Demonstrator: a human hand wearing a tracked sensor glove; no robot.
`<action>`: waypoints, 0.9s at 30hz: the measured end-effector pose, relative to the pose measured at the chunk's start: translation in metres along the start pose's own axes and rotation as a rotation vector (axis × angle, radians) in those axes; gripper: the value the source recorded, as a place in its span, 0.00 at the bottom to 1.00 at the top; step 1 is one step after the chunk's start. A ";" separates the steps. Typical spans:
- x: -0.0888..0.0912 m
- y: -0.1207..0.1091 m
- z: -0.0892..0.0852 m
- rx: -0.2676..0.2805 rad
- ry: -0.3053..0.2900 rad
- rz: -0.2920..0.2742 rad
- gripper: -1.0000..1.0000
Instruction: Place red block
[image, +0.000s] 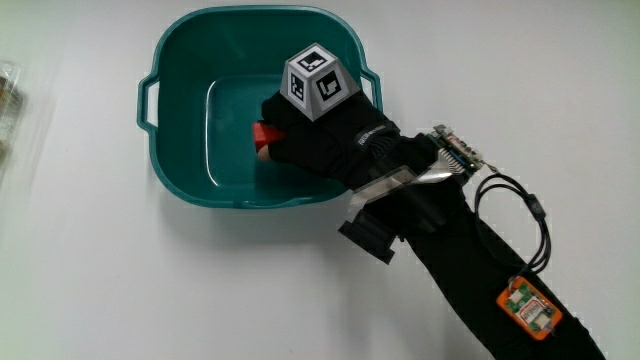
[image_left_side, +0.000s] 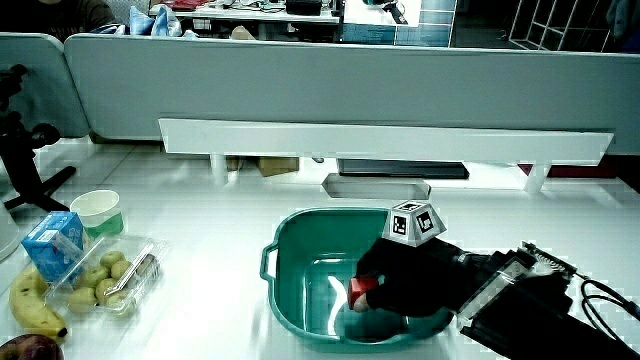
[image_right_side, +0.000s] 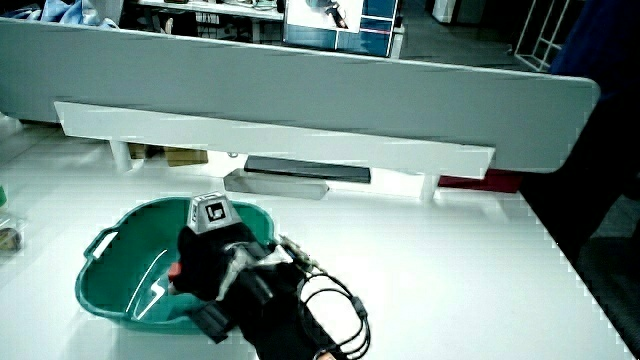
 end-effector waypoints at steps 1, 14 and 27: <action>0.000 0.003 -0.003 -0.033 0.014 0.007 0.50; -0.003 0.018 -0.020 -0.093 -0.013 -0.040 0.50; -0.002 0.022 -0.028 -0.117 -0.008 -0.054 0.43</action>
